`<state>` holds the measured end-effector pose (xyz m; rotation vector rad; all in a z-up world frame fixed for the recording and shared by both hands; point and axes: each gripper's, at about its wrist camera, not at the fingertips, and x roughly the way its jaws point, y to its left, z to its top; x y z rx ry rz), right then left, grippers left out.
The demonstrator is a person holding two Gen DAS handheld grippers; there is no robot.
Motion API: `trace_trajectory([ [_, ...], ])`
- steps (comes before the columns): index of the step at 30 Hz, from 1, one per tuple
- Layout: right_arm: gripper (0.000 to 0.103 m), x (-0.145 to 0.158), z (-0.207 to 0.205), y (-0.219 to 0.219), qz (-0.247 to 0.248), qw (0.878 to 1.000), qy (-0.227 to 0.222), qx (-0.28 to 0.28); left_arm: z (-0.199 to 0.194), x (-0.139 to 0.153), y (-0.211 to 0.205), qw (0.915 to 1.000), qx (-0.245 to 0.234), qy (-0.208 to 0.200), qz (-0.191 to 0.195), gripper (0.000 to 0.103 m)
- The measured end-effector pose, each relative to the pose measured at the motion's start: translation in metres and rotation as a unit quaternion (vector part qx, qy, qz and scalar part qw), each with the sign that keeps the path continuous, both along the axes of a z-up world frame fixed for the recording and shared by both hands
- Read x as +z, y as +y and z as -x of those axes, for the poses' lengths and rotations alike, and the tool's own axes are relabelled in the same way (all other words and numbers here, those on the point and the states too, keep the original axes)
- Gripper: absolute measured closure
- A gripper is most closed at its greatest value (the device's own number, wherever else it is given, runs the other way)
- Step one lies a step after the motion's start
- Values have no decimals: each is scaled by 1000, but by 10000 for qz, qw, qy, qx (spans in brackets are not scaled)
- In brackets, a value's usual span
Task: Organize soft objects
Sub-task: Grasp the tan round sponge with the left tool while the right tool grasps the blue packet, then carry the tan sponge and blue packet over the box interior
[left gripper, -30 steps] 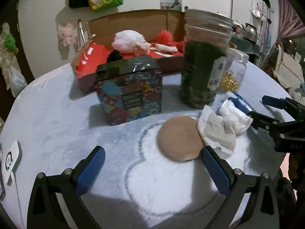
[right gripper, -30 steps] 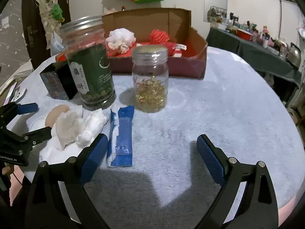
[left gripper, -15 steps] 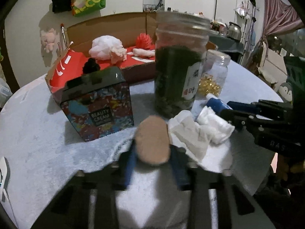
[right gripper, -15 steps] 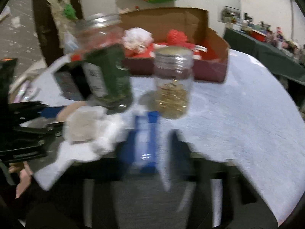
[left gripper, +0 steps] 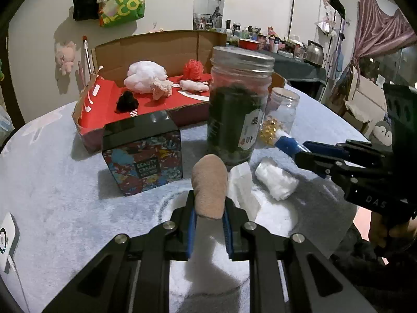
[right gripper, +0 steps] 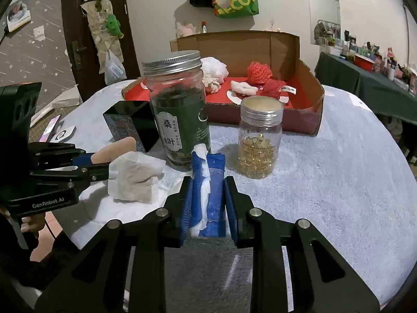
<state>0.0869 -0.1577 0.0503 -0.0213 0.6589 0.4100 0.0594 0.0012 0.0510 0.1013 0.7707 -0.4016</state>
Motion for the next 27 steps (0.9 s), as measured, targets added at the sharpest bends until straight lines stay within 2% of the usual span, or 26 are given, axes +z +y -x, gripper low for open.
trace_trajectory([
  [7, 80, 1, 2, -1, -10, 10000, -15, -9, 0, 8, 2, 9999, -78, -90, 122, 84],
  [13, 80, -1, 1, -5, 7, 10000, 48, -83, -5, -2, 10, 9999, 86, 37, -84, 84],
  [20, 80, 1, 0, -12, -43, 9999, 35, -161, -4, 15, 29, 9994, 280, -206, -41, 84],
  [27, 80, 0, 0, -7, -47, 10000, 41, -77, -1, 14, 20, 9998, 24, -178, 74, 84],
])
